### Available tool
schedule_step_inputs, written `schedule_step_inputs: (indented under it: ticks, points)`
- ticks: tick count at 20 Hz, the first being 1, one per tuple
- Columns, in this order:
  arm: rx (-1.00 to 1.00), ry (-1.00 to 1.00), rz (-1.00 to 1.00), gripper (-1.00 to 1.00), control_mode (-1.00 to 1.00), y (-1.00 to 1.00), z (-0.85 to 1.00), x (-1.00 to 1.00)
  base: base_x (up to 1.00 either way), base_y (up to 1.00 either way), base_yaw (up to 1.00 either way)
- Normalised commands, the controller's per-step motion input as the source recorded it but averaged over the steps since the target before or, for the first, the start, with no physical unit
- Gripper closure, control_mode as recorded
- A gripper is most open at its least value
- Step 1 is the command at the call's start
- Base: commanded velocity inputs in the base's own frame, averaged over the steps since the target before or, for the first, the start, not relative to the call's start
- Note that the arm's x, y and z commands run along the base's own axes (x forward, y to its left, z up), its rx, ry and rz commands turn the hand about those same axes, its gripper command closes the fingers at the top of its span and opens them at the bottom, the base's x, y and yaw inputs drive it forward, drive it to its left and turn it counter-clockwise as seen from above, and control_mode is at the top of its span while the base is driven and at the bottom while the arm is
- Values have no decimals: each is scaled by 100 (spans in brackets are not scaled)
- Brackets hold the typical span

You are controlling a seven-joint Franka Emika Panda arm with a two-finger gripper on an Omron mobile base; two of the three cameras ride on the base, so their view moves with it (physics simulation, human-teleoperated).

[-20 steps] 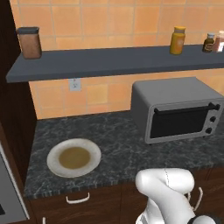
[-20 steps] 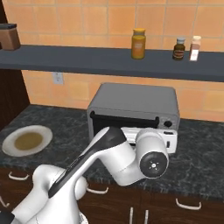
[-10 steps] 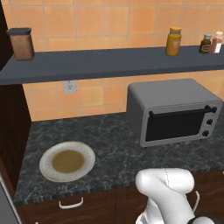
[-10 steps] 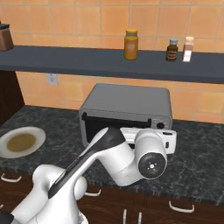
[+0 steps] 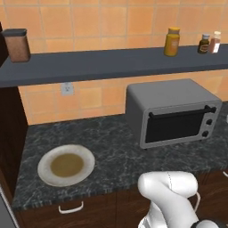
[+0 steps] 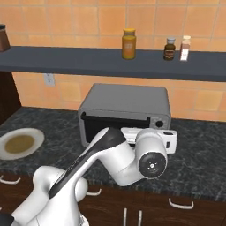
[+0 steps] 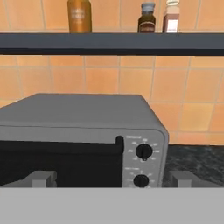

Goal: Pick up the kebab skewer and baguette bread, and place them inside the toaster oven. Close the toaster oven door and start by setting the timer.

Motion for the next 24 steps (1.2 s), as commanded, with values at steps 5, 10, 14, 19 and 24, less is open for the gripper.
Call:
schedule_step_inputs:
  ticks: [5, 10, 14, 19, 24]
  points:
    - [0, 0, 0, -100, -100, -1, -6, 2, 3, -1, -5]
    - [0, -3, 0, -100, -100, -11, -81, 14, 0, 0, 0]
    - [0, 0, 0, -100, -100, -11, -41, 18, 0, 0, 0]
    - [2, 0, 0, -100, -100, -17, -25, 23, 0, 0, 0]
    - [0, 0, 0, -100, -100, -1, -24, 34, 0, 0, 0]
